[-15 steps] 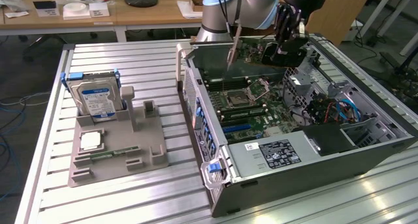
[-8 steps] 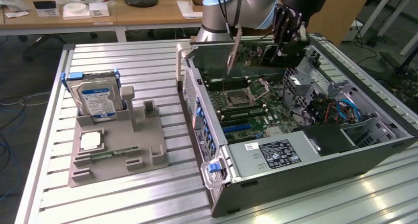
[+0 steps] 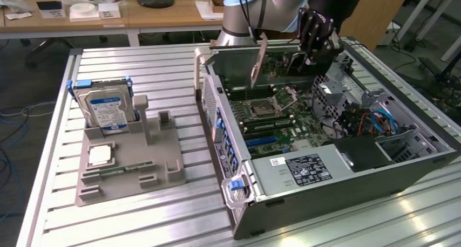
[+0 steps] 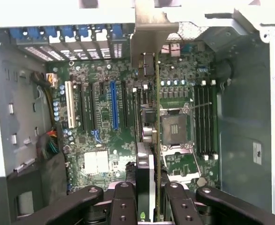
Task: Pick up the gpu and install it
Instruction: 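Insert the gpu into the slot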
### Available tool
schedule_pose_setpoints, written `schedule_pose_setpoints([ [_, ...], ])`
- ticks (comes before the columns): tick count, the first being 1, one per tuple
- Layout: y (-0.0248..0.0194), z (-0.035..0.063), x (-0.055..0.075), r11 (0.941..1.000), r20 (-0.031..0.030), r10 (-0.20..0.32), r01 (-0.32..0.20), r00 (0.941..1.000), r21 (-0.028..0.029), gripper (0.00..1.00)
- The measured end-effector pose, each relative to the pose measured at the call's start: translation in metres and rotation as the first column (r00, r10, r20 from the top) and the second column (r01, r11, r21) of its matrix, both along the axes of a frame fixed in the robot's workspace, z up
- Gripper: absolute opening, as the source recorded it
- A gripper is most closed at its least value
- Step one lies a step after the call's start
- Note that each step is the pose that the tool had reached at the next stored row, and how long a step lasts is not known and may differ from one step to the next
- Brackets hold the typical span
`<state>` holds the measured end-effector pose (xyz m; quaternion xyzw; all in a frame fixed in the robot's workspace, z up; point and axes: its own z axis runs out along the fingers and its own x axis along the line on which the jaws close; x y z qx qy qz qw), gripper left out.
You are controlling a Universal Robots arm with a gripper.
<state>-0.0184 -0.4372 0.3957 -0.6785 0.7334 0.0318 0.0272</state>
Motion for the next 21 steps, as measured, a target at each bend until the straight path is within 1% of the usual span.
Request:
schedule_pose_setpoints([
  [2, -0.0005, -0.0022, -0.002, 1.0000, 0.0043, 0.001, -0.001, 1.0000, 0.0001, 0.28],
  [4, -0.0005, -0.0048, -0.005, 1.0000, 0.0111, 0.001, -0.001, 0.9999, -0.0001, 0.28],
  [6, -0.0005, -0.0072, -0.008, 1.0000, 0.0203, 0.001, -0.001, 0.9998, 0.0000, 0.28],
  [7, -0.0005, -0.0085, -0.009, 1.0000, 0.0233, 0.001, -0.001, 0.9997, -0.0001, 0.28],
  [9, -0.0013, -0.0120, -0.008, 1.0000, 0.0240, 0.003, -0.003, 0.9997, 0.0002, 0.28],
  [12, -0.0048, -0.0173, -0.009, 1.0000, 0.0240, 0.008, -0.008, 0.9997, 0.0010, 0.28],
  [13, -0.0054, -0.0188, -0.009, 1.0000, 0.0240, 0.009, -0.010, 0.9997, 0.0017, 0.28],
  [18, -0.0057, -0.0249, -0.009, 0.9999, 0.0243, 0.015, -0.015, 0.9996, 0.0024, 0.28],
  [21, -0.0074, -0.0301, -0.009, 0.9999, 0.0244, 0.016, -0.016, 0.9996, 0.0024, 0.28],
])
